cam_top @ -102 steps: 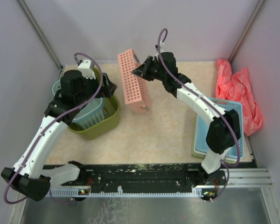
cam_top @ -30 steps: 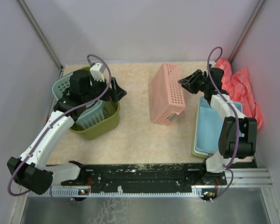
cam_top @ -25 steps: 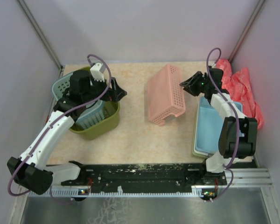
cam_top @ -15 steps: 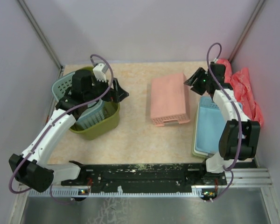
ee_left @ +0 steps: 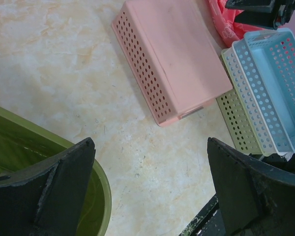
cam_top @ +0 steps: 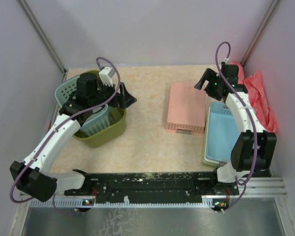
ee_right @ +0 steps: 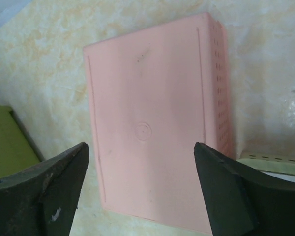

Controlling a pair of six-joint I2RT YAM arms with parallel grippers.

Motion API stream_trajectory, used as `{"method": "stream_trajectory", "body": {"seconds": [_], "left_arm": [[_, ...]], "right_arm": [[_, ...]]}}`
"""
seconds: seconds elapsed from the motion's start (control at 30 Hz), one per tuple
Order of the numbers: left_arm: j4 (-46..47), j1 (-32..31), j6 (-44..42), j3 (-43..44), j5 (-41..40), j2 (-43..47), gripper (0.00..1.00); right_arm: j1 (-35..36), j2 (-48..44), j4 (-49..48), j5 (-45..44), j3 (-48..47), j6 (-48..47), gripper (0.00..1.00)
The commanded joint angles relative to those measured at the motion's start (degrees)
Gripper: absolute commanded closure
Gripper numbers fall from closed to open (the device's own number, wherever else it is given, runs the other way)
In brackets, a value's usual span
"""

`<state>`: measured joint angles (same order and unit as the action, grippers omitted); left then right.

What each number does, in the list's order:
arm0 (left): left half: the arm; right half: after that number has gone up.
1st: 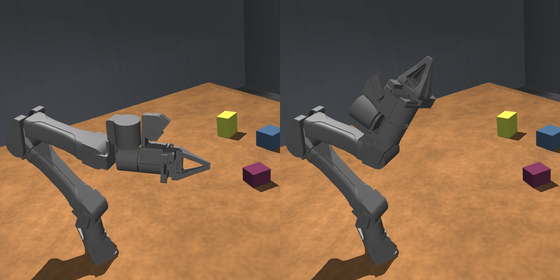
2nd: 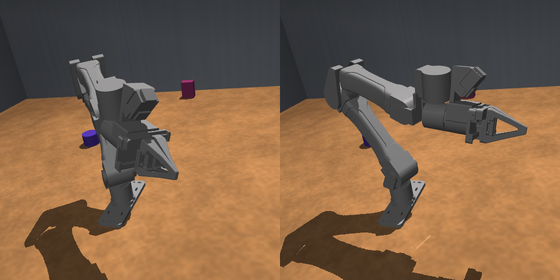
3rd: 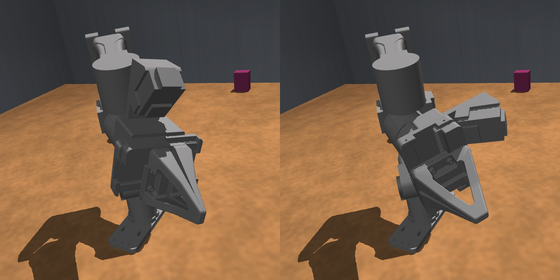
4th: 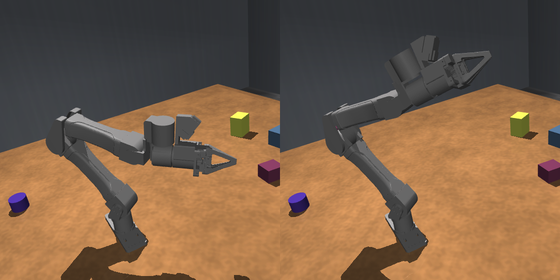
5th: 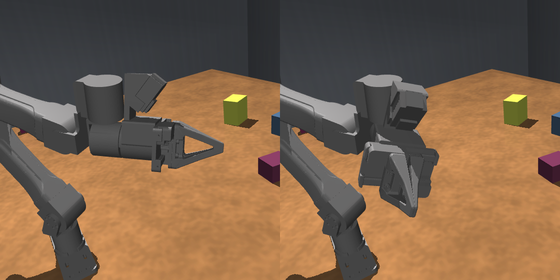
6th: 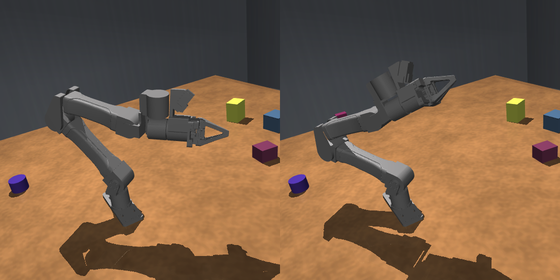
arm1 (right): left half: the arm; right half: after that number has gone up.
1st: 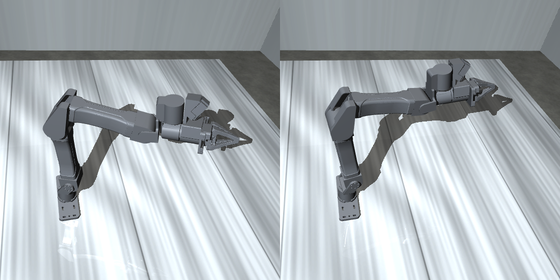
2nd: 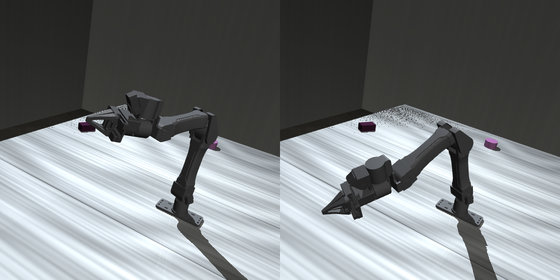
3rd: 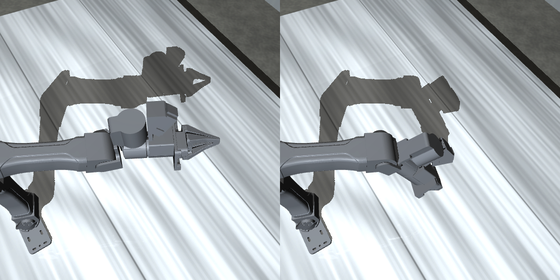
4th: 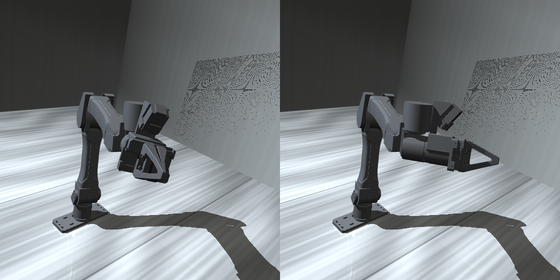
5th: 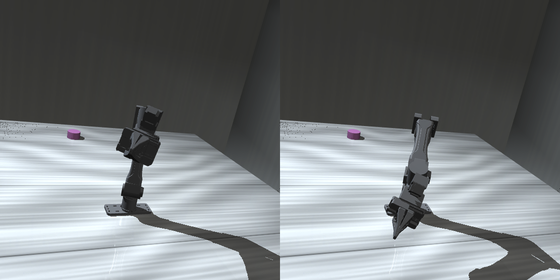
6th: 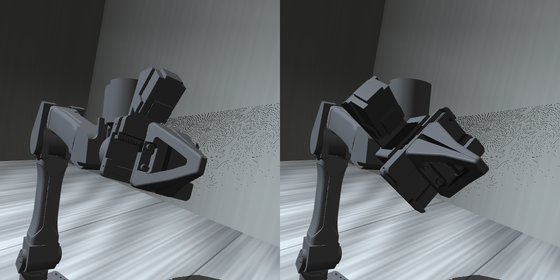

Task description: Turn the large container upside down

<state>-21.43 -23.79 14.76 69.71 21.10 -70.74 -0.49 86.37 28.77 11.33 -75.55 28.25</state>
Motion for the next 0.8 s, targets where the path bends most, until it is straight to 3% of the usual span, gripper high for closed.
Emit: {"method": "stream_trajectory", "body": {"seconds": [0.0, 0.33, 0.77], "left_arm": [[0.9, -0.4, -0.5, 2.3, 1.5, -0.3, 0.0], [-2.1, -8.6, -3.0, 5.0, -6.9, -2.1, 0.0], [-2.9, -10.1, -3.3, 4.7, -8.6, -2.0, 0.0]], "right_arm": [[0.9, 2.9, 1.8, -3.3, -4.2, -2.2, 0.1], [3.3, 13.9, 9.9, -11.1, -13.6, -5.0, 0.1], [6.7, 23.3, 11.1, -6.4, -17.8, -5.0, 0.1]]}}
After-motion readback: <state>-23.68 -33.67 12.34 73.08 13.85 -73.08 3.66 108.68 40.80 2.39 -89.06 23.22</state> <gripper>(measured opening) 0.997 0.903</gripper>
